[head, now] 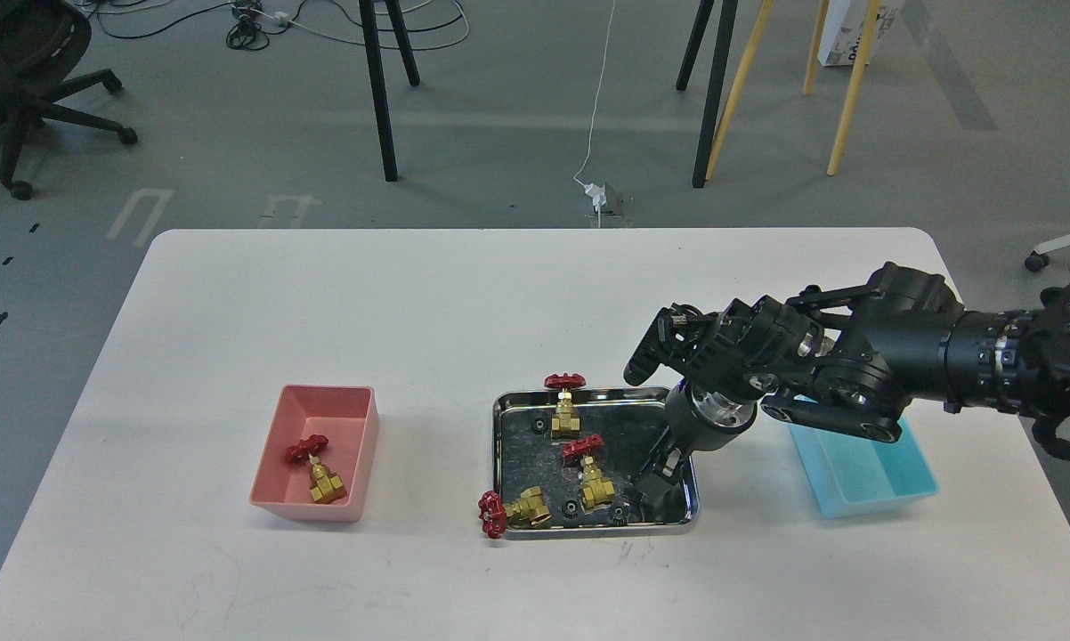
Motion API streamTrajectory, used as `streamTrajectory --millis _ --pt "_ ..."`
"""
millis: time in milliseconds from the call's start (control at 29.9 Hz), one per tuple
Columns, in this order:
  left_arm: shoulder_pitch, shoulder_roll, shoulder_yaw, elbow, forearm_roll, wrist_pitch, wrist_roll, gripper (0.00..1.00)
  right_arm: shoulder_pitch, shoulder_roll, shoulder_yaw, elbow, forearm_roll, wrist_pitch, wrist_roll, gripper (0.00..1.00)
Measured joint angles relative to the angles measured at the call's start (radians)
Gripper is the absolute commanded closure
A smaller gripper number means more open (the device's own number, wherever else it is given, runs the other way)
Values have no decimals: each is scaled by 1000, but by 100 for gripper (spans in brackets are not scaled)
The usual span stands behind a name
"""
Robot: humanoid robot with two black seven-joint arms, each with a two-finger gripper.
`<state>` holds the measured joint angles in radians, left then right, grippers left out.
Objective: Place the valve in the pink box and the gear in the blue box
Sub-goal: 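Lower the right gripper onto a small dark gear and grasp it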
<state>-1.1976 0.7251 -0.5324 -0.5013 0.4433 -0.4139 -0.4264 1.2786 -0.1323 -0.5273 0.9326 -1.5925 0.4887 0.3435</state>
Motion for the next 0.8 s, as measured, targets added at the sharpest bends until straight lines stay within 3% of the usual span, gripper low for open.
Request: streamTrajectory --millis 201,568,802 --pt "-9 0 0 2 0 0 0 6 -6 4 0 -8 -4 0 0 17" --pt "-11 -1 0 3 0 1 0 6 -5 30 0 -7 -4 0 0 34" --pt "-11 4 0 3 0 1 0 6 4 44 -37 -5 -4 0 0 37"
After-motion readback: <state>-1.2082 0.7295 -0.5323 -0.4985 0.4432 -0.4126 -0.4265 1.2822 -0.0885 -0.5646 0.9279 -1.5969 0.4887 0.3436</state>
